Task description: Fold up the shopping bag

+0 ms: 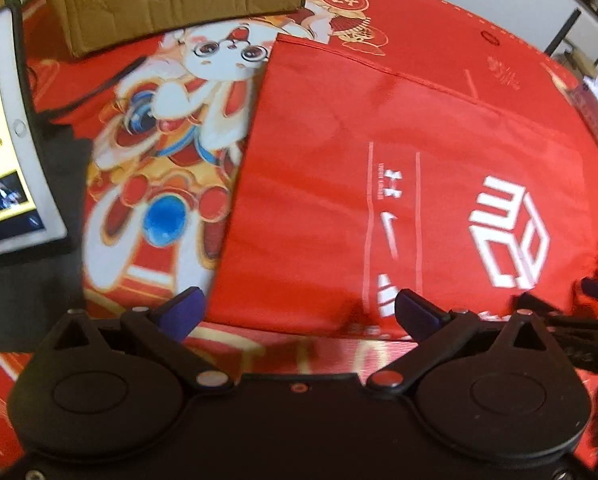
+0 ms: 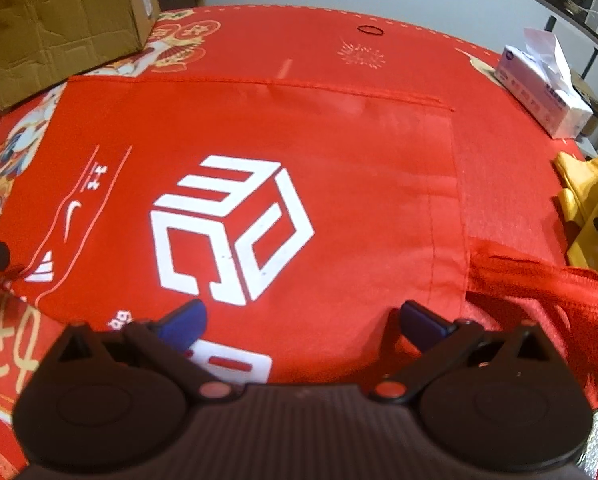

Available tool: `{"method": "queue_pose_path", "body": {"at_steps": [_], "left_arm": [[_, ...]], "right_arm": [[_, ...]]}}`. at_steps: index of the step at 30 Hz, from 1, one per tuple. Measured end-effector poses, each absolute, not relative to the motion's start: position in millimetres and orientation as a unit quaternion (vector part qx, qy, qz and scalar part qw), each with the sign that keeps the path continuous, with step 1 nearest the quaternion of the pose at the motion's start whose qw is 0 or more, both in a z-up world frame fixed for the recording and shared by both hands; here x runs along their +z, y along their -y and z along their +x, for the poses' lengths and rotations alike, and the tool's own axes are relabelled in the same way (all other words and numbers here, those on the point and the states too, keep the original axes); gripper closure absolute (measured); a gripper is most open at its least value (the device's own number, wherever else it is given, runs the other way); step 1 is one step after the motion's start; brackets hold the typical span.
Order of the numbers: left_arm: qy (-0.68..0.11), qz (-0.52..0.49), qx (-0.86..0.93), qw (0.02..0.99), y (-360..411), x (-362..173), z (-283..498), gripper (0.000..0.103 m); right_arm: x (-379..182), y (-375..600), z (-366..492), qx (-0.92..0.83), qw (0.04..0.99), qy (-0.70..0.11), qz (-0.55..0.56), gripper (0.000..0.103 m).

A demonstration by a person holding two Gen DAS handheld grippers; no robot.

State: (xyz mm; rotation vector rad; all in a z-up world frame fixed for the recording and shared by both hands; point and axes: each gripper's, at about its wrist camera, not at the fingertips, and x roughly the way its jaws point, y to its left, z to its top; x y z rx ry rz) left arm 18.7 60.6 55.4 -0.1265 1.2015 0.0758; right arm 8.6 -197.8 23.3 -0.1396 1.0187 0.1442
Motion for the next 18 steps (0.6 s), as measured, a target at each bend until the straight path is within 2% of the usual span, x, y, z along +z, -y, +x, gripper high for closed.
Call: {"method": "queue_pose_path", "body": {"at_steps": [9, 18], "left_arm": [[-0.543, 0.034, -0.012, 0.839, -52, 52, 12, 0.0], [-0.568, -0.06, -0.018, 0.82, -70, 47, 27, 0.0]], "right_arm": [[29, 198, -5, 0.082, 0.879, -0.462, -0.09, 0.001], [39, 192, -18, 0.098, 0.887, -0.441, -0.1, 0.001]]}}
